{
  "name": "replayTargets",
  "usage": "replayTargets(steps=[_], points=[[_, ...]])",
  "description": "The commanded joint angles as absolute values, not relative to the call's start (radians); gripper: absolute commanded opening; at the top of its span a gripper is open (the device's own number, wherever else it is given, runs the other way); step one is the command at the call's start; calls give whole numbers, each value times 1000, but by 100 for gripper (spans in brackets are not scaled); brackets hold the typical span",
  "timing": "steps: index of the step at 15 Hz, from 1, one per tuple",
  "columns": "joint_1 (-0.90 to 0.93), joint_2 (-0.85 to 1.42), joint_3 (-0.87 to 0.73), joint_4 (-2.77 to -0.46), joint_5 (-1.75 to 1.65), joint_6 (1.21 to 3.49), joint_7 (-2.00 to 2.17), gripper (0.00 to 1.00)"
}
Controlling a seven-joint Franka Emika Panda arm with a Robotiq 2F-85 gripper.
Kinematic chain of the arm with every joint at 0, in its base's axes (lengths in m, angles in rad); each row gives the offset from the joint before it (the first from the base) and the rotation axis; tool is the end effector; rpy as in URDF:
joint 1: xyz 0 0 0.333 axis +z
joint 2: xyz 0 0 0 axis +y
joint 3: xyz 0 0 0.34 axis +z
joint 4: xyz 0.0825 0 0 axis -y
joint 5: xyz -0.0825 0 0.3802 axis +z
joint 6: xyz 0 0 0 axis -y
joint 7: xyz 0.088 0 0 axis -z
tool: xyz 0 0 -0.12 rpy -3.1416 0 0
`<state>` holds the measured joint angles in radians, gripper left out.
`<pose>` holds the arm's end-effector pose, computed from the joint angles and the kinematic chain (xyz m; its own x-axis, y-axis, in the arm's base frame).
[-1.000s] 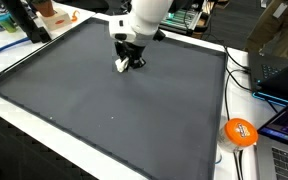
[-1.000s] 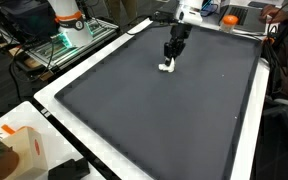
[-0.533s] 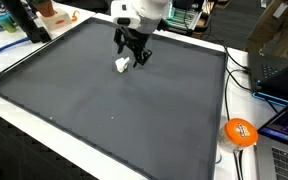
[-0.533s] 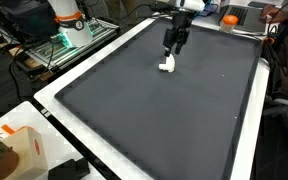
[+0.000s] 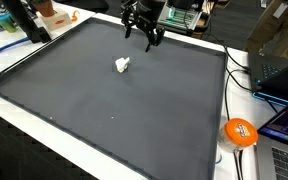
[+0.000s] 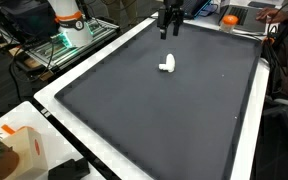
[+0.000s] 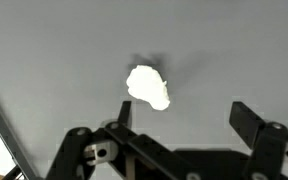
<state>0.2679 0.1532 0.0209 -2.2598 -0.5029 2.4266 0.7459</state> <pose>0.5182 0.1478 0.3099 0.9822 -0.0505 0.1810 -0.0983 -0.9590 0.2659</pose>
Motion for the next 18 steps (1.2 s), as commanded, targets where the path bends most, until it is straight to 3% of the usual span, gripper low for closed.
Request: replayTargets(steps=[1, 5, 13, 18], points=[[230, 20, 33, -2451, -542, 2616, 795, 100], [228, -35, 0, -2541, -803, 2763, 1024, 100], [202, -128, 1, -2604, -1333, 2774, 1454, 100], [209, -95, -3, -2598, -1324, 2751, 1431, 100]])
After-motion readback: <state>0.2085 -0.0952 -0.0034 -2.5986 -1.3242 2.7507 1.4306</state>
